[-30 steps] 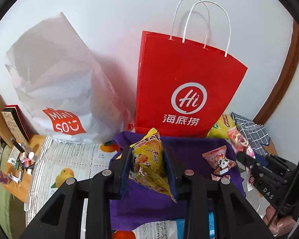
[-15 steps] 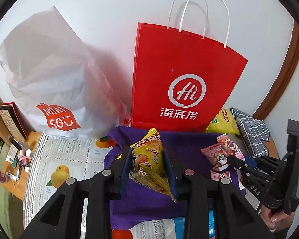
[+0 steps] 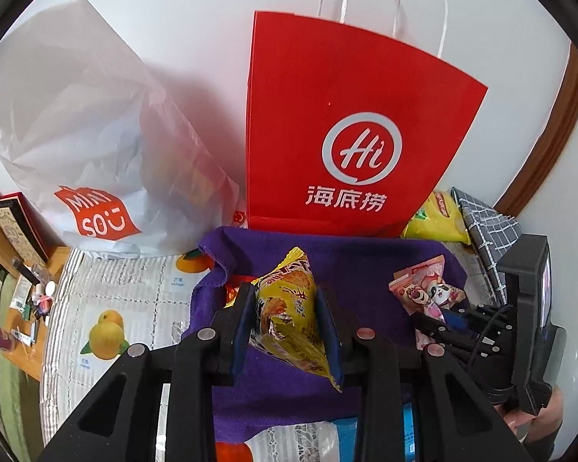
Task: Organize snacks
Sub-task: 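Lower both snacks onto the purple towel, open both tools and withdraw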
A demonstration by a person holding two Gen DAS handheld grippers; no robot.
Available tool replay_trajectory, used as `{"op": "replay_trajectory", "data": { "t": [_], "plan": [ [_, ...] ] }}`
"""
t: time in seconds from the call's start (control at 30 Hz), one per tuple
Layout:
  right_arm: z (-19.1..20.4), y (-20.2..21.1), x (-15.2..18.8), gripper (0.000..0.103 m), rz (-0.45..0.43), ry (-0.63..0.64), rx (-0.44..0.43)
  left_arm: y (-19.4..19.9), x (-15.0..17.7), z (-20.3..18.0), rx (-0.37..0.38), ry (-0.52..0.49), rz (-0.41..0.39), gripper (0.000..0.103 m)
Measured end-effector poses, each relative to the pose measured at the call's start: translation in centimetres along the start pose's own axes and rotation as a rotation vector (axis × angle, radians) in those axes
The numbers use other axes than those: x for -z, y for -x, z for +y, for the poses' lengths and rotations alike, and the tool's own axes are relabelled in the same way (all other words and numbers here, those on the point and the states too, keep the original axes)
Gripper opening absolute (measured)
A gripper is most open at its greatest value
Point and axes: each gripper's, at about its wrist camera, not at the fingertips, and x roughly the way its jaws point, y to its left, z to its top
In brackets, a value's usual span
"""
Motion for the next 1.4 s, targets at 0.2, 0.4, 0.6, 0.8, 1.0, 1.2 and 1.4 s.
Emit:
{"op": "replay_trajectory", "data": {
  "t": [0.2, 0.4, 0.6, 0.8, 1.0, 1.2, 1.4],
  "plan": [
    [-0.1, -0.5, -0.1, 0.025, -0.003, -0.025, 0.017, -1.2, 0.1, 0.4, -0.015, 0.006, 0.038, 0.031],
    [-0.2, 2.0, -0.5, 0.036, -0.063, -0.031, -0.004, -3.7, 0.5, 1.0, -0.037, 0.030, 0.120, 0.031],
    [-0.6, 5.5, -0.9, 0.045, -0.139, -0.050, -0.008, -5.5, 1.0, 0.9, -0.074, 0.025, 0.183, 0.031],
    [-1.0, 8.1, -0.9, 0.047, -0.198, -0.063, -0.010, -7.1, 1.7, 0.6, -0.067, 0.028, 0.250, 0.032],
    [-1.1, 8.7, -0.8, 0.048, -0.223, -0.074, -0.010, -7.8, 2.2, 0.1, -0.072, 0.017, 0.287, 0.032],
    [-1.2, 8.8, -0.8, 0.048, -0.222, -0.087, -0.014, -8.0, 2.4, -0.6, -0.080, -0.013, 0.299, 0.051],
    [-0.9, 9.1, -0.8, 0.048, -0.223, -0.077, -0.009, -7.4, 2.3, -1.1, -0.079, -0.030, 0.285, 0.052]
  ]
}}
